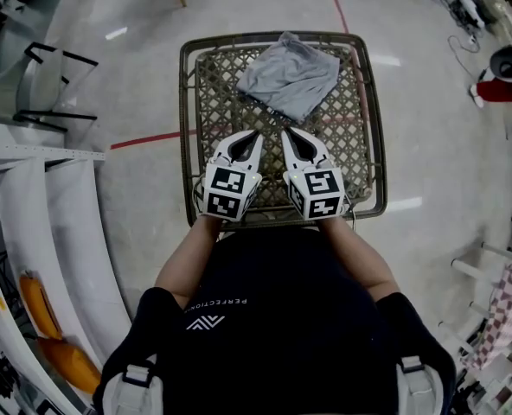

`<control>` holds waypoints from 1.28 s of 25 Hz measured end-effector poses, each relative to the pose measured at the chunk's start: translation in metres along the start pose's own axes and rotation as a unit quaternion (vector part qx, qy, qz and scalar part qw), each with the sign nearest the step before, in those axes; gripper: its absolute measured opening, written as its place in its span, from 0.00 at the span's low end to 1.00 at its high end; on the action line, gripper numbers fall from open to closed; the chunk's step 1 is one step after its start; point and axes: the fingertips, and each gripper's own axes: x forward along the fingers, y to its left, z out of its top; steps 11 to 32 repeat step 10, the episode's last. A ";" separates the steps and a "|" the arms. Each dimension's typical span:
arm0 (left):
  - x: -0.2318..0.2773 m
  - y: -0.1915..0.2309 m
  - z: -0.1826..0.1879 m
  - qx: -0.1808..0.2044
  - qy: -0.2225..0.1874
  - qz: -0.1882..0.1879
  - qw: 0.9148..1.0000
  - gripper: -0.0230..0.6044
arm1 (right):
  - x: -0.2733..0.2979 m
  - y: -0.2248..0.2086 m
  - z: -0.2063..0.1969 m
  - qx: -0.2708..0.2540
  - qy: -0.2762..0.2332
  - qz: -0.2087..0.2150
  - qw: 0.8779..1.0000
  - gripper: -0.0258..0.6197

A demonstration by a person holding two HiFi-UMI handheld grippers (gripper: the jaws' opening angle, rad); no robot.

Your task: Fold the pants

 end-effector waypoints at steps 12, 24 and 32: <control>-0.005 0.004 -0.010 -0.016 0.013 0.011 1.000 0.06 | 0.004 0.006 -0.015 0.015 0.014 0.005 1.000 0.10; -0.005 0.004 -0.010 -0.016 0.013 0.011 1.000 0.06 | 0.004 0.006 -0.015 0.015 0.014 0.005 1.000 0.10; -0.005 0.004 -0.010 -0.016 0.013 0.011 1.000 0.06 | 0.004 0.006 -0.015 0.015 0.014 0.005 1.000 0.10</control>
